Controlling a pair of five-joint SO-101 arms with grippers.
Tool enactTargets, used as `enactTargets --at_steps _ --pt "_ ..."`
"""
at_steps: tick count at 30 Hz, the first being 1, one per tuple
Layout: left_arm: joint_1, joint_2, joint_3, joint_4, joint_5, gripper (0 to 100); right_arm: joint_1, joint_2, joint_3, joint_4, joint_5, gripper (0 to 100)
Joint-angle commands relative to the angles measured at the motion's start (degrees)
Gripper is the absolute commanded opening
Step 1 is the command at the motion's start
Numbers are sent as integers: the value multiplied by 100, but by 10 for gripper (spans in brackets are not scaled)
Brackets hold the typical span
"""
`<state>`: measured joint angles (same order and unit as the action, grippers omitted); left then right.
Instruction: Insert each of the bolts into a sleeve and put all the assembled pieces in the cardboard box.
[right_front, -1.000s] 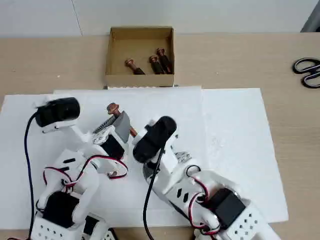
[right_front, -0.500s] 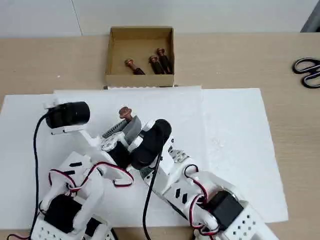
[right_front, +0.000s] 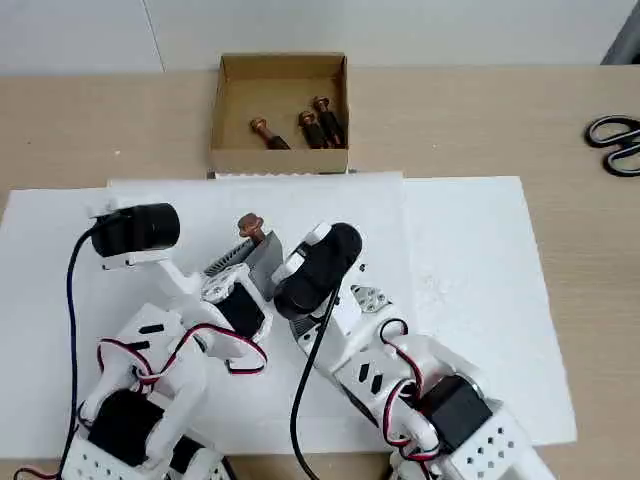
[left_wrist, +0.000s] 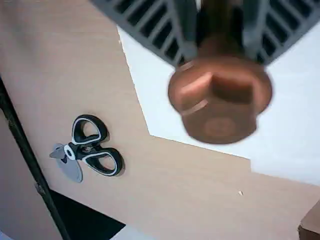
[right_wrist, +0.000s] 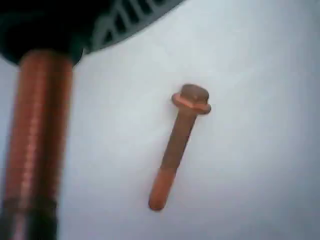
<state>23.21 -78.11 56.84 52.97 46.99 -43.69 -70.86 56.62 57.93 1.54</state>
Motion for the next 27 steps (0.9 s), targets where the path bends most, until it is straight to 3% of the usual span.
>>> enactTargets --at_steps 1,8,14,21,27 --pt "44 -88 -84 -141 -9 6 31 -101 -62 -233 62 2" --pt "62 -70 -40 -132 -9 6 31 -101 -62 -259 79 2" --pt "695 -62 -40 132 0 6 22 -101 -62 -268 448 2" --pt "677 -88 -48 273 -281 6 22 -101 -62 -268 448 2" --pt "167 -70 -303 26 -281 6 22 -101 -44 -207 440 2"
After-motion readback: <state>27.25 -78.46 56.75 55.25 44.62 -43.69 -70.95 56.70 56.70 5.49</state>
